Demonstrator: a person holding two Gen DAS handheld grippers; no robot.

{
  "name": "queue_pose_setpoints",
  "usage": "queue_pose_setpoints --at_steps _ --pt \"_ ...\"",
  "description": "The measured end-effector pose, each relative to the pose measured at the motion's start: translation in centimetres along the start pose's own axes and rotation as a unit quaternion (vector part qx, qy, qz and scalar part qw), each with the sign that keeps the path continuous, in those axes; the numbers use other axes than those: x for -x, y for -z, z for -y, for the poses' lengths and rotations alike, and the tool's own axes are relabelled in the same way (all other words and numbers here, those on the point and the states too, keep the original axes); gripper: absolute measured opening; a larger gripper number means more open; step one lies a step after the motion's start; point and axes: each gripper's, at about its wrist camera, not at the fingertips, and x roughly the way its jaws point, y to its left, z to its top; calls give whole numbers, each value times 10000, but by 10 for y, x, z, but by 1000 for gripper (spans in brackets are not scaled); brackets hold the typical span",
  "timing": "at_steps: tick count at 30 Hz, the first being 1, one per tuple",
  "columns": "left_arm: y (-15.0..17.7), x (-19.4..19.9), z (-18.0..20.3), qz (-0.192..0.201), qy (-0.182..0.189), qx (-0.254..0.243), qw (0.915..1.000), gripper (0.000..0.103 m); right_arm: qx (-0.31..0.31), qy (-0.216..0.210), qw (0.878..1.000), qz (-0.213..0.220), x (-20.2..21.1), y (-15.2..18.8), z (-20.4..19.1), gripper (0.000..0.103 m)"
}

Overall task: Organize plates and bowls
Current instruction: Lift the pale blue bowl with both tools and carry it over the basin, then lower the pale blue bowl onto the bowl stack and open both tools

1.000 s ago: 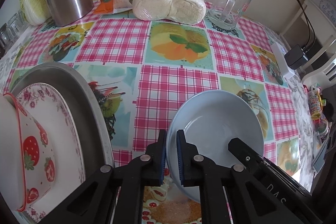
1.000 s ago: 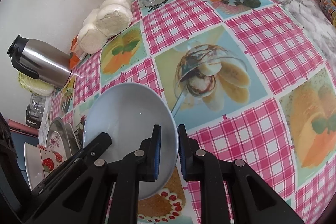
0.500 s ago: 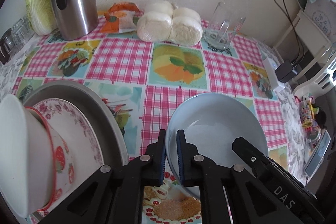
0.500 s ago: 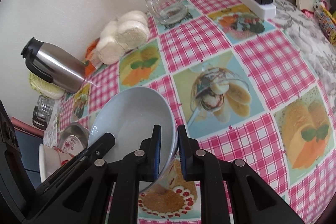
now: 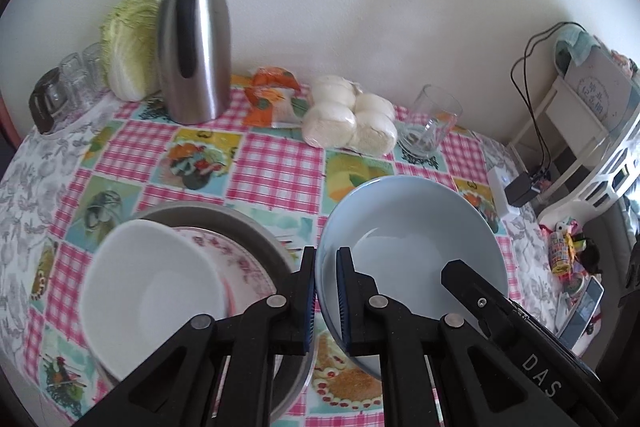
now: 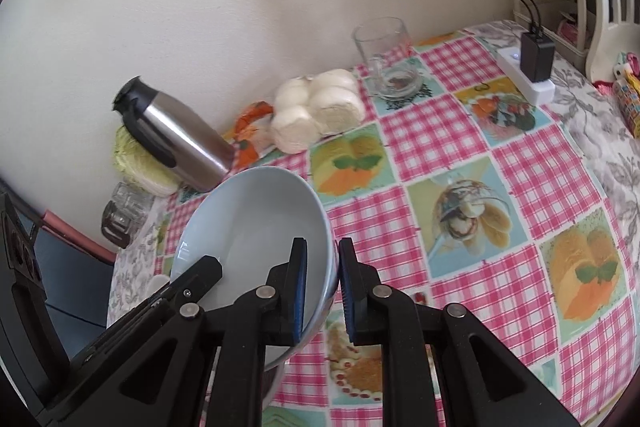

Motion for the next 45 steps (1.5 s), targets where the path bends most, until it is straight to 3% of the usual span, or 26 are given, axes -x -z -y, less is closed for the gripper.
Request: queue_pose_setpoints --at_steps 7,20,34,45 --pt "1 27 -48 108 -60 319 9994 11 301 -369 9988 -89 -3 14 -44 18" --pt "11 65 -124 297 -393 824 9954 11 1099 -566 9919 -297 -15 48 -120 19" --pt "21 33 -143 -243 -577 973 9933 11 1342 -71 9886 -678 -45 63 -126 19" --pt "18 36 -143 -112 -722 986 9924 11 1312 -39 9893 -637 -47 62 -120 26"
